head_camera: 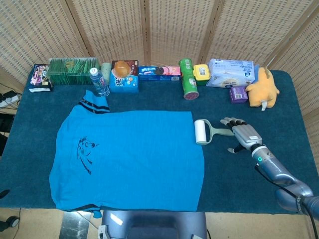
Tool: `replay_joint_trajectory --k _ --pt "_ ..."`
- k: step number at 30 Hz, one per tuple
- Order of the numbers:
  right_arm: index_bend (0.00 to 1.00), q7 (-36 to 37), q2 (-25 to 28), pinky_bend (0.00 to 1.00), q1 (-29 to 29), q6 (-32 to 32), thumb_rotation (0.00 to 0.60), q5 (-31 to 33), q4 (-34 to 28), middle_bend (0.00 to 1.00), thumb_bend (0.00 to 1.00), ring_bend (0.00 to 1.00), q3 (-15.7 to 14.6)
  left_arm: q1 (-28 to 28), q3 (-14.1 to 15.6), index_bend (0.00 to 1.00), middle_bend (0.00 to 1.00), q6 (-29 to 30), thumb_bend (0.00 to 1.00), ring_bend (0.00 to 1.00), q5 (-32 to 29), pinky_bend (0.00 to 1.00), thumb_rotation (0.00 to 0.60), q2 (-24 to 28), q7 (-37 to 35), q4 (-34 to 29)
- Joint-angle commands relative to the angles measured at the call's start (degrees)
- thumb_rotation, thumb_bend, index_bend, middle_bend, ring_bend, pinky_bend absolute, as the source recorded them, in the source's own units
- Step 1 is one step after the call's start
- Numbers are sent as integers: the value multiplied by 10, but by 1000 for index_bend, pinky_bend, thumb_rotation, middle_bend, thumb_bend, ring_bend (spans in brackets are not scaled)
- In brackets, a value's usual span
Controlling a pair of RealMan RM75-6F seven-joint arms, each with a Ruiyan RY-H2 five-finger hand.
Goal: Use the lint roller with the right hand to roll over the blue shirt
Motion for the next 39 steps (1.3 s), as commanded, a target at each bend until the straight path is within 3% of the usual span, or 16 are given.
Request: replay_joint_trajectory --k 1,26,31,39 --pt "41 9 -16 80 11 -10 600 -5 21 48 290 0 -8 -3 -2 0 0 -6 122 0 -6 40 600 -1 4 -3" --pt "166 26 -72 155 35 -11 600 -15 91 158 412 109 -36 -11 -7 0 0 -19 122 0 -16 40 600 -1 5 -6" --pt "166 25 -77 261 36 -6 600 -16 94 170 419 133 -39 -12 -8 0 0 -21 122 0 -18 40 600 -1 6 -6" --pt "188 3 -91 514 37 2 600 -7 107 234 497 219 -40 -12 -8 0 0 -20 123 0 -19 40 600 -2 7 -7"
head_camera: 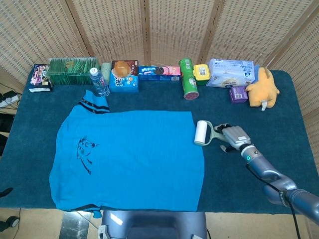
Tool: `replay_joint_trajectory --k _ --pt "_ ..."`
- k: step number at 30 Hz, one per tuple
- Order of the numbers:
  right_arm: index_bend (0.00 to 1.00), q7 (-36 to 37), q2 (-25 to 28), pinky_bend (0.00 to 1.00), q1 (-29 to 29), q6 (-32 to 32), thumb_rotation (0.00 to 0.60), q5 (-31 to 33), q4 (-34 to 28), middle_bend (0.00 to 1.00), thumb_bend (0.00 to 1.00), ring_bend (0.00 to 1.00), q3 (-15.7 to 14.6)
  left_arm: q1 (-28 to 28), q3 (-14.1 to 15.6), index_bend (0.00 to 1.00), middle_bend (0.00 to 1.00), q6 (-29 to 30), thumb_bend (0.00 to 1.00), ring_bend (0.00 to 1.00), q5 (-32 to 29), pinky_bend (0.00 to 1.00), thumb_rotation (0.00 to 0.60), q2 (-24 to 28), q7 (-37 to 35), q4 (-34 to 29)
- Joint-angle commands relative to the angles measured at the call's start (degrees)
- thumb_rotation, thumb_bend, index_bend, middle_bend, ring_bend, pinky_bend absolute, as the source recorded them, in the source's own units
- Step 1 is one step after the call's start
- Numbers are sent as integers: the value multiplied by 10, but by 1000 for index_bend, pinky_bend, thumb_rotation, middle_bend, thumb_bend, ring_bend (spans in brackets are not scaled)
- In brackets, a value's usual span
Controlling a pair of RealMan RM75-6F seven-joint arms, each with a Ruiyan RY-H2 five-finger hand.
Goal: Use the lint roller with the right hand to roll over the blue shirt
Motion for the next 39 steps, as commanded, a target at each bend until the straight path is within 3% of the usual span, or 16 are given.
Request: replay_joint_trajectory --k 1,4,12,17,22,29,35,39 --pt "188 -12 -7 536 1 2 600 7 6 242 511 229 1 0 0 0 0 0 123 0 0 40 600 0 0 0" --pt "195 -25 -11 595 2 0 600 15 6 296 558 284 1 1 0 0 0 1 123 0 1 40 600 0 0 0" --pt "299 -56 -13 586 -2 15 600 32 -6 460 601 422 5 1 0 0 0 1 122 0 2 40 600 0 -1 0" --pt "323 -71 -12 602 -5 24 600 36 -13 480 686 433 6 2 1 0 0 2 122 0 3 40 600 0 -3 0" --pt "419 -90 -16 688 -8 40 600 40 -13 552 838 497 7 3 1 0 0 2 123 0 6 40 600 1 -3 0" --pt "457 -107 -20 756 -11 53 600 40 -15 583 986 525 6 5 3 0 0 5 123 0 10 40 600 1 -6 0" --pt "484 -110 -23 757 -15 72 600 34 -17 585 1000 523 7 6 3 0 0 6 123 0 14 40 600 2 -8 1" --pt "547 -109 -26 771 -19 88 600 27 -17 632 1000 579 7 6 4 0 0 7 123 0 16 40 600 2 -10 2"
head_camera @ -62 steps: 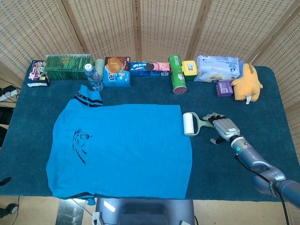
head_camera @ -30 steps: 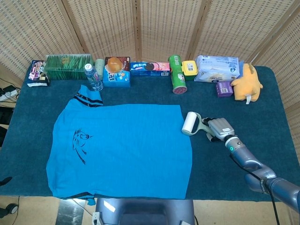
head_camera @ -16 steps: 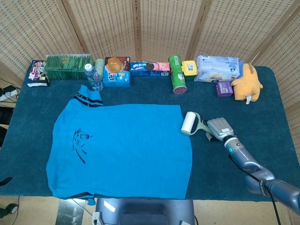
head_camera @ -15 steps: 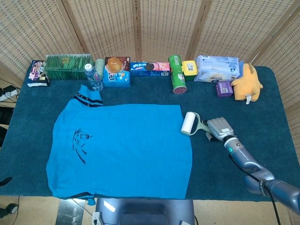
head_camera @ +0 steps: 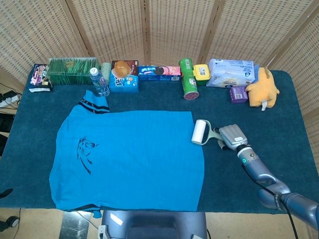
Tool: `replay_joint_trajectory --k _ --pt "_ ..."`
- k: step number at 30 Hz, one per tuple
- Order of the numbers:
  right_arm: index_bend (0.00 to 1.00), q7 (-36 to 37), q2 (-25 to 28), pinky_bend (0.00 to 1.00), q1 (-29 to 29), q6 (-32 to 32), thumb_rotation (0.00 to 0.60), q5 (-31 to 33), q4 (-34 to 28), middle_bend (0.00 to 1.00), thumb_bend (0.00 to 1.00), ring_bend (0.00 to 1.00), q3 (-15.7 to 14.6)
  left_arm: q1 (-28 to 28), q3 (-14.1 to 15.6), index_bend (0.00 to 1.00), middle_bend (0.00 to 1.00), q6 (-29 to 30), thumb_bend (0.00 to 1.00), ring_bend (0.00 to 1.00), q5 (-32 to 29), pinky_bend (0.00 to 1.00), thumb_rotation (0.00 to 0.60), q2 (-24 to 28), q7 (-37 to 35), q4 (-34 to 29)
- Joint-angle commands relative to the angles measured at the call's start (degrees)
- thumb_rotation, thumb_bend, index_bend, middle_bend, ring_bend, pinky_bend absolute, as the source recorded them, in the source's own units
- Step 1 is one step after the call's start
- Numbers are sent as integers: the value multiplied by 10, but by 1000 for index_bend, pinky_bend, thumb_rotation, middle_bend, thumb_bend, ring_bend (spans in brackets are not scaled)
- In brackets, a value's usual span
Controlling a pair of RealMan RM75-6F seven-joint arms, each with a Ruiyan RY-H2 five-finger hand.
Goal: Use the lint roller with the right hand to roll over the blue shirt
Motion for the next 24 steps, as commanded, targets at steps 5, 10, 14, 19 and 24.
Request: replay_joint_trajectory --k 5,10,14,19,24 --pt "574 0 6 823 -3 11 600 -6 -10 651 1000 610 1 1 1 0 0 1 123 0 5 40 600 1 -3 1" --pt "596 -10 32 832 1 -1 600 3 -47 667 1000 637 4 3 2 0 0 4 123 0 10 40 600 3 -10 2" --pt "604 -33 59 843 2 11 600 7 -90 672 1000 647 11 4 3 0 0 5 122 0 17 40 600 5 -18 5" --pt "604 -68 81 882 3 32 600 8 -133 672 1000 647 19 6 5 0 0 9 122 0 26 40 600 7 -29 9" --pt "604 -112 75 951 0 74 600 7 -152 667 1000 637 29 11 8 0 0 16 122 0 38 40 600 10 -45 16"
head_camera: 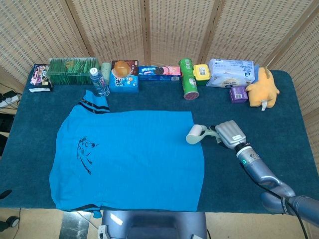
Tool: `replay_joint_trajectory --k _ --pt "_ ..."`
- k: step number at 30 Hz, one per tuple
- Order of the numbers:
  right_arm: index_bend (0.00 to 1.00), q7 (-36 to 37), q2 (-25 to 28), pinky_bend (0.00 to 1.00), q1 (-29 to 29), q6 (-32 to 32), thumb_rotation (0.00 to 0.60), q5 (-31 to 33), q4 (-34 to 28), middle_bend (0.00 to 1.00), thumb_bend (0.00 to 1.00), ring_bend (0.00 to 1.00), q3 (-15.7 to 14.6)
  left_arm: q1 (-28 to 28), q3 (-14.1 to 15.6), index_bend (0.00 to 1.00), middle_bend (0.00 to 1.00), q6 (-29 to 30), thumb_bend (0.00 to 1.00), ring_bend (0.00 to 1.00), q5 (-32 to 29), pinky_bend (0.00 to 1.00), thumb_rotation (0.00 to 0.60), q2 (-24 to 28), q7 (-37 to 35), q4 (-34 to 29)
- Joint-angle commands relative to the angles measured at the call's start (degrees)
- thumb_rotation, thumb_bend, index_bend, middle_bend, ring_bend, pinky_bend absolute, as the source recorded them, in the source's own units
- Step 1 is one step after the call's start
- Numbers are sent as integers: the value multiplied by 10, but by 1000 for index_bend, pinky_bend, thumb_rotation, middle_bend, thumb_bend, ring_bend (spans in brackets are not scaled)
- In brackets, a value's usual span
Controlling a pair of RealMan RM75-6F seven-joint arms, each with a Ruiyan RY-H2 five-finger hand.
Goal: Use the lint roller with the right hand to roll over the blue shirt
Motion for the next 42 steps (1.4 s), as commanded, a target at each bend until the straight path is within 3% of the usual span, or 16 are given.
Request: replay_joint_trajectory --k 1,13,21,35,42 --pt "610 -30 -9 963 -3 38 600 -6 -6 661 1000 630 8 3 2 0 0 4 122 0 6 40 600 2 -8 4" --pt "623 -74 -94 1000 -7 170 600 -110 91 646 1000 613 -3 8 6 0 0 13 123 0 22 40 600 3 -27 11" --pt "623 -125 -124 1000 29 169 600 -157 134 640 1000 612 -8 8 8 0 0 12 122 0 28 40 600 4 -28 12" --pt "624 -267 -197 1000 60 150 600 -159 186 640 1000 611 -3 10 9 0 0 15 123 0 32 40 600 7 -44 17" --pt "623 -275 -216 1000 69 146 600 -164 211 640 1000 611 -8 9 10 0 0 14 122 0 34 40 600 7 -45 18"
